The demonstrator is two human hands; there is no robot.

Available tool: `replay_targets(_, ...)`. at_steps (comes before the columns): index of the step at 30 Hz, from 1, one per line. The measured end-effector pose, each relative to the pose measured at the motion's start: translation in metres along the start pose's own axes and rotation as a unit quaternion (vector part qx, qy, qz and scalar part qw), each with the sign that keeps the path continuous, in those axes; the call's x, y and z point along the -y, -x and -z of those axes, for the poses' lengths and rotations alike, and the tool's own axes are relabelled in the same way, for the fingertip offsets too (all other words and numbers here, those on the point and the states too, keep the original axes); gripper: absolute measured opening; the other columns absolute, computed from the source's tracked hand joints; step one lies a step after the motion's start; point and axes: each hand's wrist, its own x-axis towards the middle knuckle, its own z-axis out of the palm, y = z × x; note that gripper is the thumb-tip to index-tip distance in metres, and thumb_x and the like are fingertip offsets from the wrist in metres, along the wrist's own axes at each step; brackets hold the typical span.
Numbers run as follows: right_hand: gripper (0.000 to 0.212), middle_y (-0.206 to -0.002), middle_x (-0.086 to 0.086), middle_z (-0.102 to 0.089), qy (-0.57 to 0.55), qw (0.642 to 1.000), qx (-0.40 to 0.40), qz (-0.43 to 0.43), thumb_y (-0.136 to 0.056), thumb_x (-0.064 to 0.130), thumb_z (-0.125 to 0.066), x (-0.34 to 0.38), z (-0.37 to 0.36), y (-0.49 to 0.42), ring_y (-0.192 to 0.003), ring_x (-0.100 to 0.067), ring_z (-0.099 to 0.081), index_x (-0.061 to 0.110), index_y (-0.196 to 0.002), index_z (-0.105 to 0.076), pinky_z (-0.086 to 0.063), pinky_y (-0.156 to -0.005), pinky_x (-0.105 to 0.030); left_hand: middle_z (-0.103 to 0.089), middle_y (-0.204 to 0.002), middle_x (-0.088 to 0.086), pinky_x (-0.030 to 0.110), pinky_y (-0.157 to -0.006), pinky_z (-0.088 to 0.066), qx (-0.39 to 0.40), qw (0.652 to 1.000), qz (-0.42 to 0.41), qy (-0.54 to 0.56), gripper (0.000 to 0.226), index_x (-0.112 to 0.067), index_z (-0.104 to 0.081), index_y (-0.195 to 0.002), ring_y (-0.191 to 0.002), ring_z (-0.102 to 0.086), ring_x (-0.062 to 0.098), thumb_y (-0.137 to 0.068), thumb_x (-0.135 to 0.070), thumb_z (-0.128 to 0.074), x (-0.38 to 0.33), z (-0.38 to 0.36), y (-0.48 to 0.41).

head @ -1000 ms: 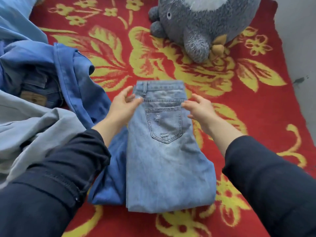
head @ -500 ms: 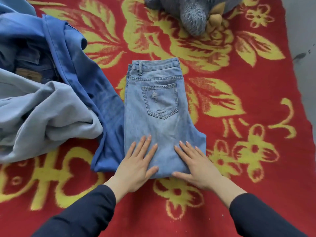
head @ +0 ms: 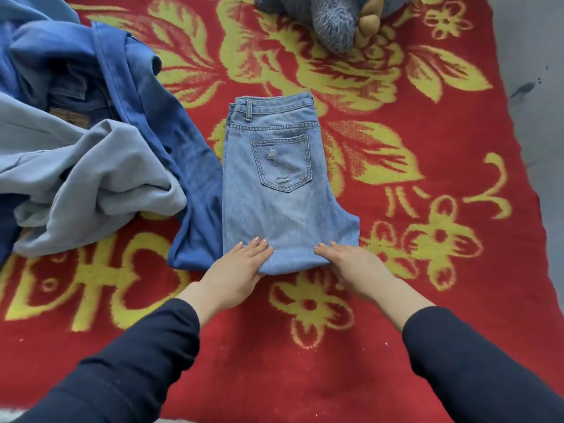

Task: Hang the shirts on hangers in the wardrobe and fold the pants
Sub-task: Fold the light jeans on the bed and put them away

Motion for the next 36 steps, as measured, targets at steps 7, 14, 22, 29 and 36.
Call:
replay_targets(7,0.024,-0.064,0.003,-0.055,-0.168,0.961,0.221,-0.018,-0.087,0.029,-0.059,0.001,0.027,0.051,-0.064,-0.011,-0.051,0.012,-0.071,-0.057,-0.036,-0.056,-0.026,-0.068,-0.078,-0.001,0.028,-0.067,-0.046,0.146,0.976,0.022,0.159,0.029,-0.021,-0.060,-0.076,-0.074,-0.062,0.015,-0.087,-0.044,-0.047,-0.044,0.020,0.050)
replay_targets(14,0.021,-0.060,0.010,-0.060,-0.267,0.880,0.372,-0.125,-0.077,0.028,-0.075,-0.004,0.030,0.063,-0.060,-0.007,-0.057,0.020,-0.064,-0.061,-0.043,-0.054,-0.018,-0.058,-0.057,-0.002,0.024,-0.051,-0.039,0.271,0.883,0.080,0.374,0.022,-0.020,-0.063,-0.061,-0.050,-0.053,0.012,-0.075,-0.036,-0.058,-0.064,0.026,0.060)
replay_targets(22,0.019,-0.066,0.004,-0.061,-0.380,0.907,0.131,-0.125,-0.076,0.021,-0.077,-0.036,0.086,0.010,-0.062,-0.009,-0.055,0.009,-0.066,-0.067,-0.040,-0.056,-0.021,-0.048,-0.059,-0.002,0.026,-0.055,-0.030,0.063,0.920,0.072,0.380,0.025,-0.007,-0.068,-0.068,-0.058,-0.042,0.007,-0.079,-0.028,-0.076,-0.016,0.095,-0.009)
replay_targets(29,0.024,-0.074,-0.002,-0.062,-0.222,0.966,-0.062,-0.115,-0.085,0.035,-0.062,-0.048,0.090,-0.045,-0.070,-0.020,-0.055,0.013,-0.076,-0.059,-0.041,-0.061,-0.036,-0.051,-0.050,-0.015,0.024,-0.054,-0.038,-0.073,0.935,0.098,0.332,0.024,-0.021,-0.067,-0.063,-0.049,-0.044,0.004,-0.084,-0.030,-0.071,0.009,0.107,-0.074)
replay_targets(36,0.053,-0.130,0.001,-0.056,-0.296,0.934,-0.065,-0.187,-0.082,0.043,-0.065,-0.052,0.060,-0.085,-0.122,-0.022,-0.049,0.025,-0.131,-0.053,-0.037,-0.104,-0.045,-0.057,-0.115,-0.002,0.038,-0.093,-0.044,-0.148,0.956,0.172,0.188,0.030,-0.027,-0.062,-0.122,-0.114,-0.052,0.019,-0.096,-0.038,-0.051,0.016,0.082,-0.115)
